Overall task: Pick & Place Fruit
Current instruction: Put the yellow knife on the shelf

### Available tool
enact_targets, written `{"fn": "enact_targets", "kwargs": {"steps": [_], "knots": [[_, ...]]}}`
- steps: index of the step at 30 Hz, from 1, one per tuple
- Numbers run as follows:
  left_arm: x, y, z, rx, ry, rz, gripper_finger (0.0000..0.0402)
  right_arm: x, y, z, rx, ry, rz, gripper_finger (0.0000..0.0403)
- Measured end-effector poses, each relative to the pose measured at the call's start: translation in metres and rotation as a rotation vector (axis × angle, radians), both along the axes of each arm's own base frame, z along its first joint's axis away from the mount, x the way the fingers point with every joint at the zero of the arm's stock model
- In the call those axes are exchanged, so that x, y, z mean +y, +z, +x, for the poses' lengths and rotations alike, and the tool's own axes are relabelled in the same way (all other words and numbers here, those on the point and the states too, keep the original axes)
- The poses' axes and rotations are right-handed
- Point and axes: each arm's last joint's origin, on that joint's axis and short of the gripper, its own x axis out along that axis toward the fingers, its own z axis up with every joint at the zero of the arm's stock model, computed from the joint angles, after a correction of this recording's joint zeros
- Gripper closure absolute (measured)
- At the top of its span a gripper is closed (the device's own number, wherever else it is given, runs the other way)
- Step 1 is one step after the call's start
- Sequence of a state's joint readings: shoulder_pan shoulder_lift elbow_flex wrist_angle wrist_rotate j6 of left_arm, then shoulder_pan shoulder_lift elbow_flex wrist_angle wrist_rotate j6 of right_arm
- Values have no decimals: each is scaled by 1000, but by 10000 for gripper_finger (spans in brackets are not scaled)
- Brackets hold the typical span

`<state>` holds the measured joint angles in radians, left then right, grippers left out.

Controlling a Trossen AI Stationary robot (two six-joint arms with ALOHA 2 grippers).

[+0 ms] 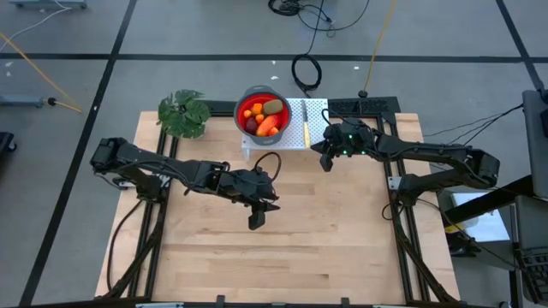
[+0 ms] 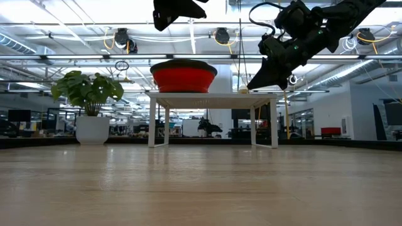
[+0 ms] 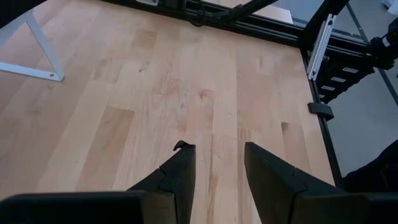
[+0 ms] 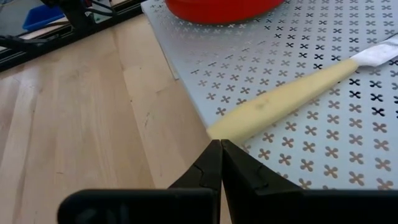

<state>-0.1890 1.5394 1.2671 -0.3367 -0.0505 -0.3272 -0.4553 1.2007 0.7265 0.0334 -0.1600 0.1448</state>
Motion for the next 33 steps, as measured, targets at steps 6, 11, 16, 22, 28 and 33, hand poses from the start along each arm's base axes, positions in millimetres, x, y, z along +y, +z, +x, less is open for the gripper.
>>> {"fn": "enact_targets", "kwargs": {"steps": [6,11,16,22,28,33], "knots": [[-1,0,0,2,6,-12,266,0,0,0,-6,-3,2,403],[-1,0,0,2,7,-14,266,-1,-2,1,-2,-13,21,403],[-1,0,0,3,9,-19,266,1,-2,2,-2,-10,20,403],[-1,0,0,3,3,-23,266,1,-1,3,-3,-26,8,403],[-1,0,0,3,3,-23,266,1,-1,3,-11,-26,4,403],[-3,0,-1,3,0,-26,266,1,-5,6,3,-24,9,403]]}}
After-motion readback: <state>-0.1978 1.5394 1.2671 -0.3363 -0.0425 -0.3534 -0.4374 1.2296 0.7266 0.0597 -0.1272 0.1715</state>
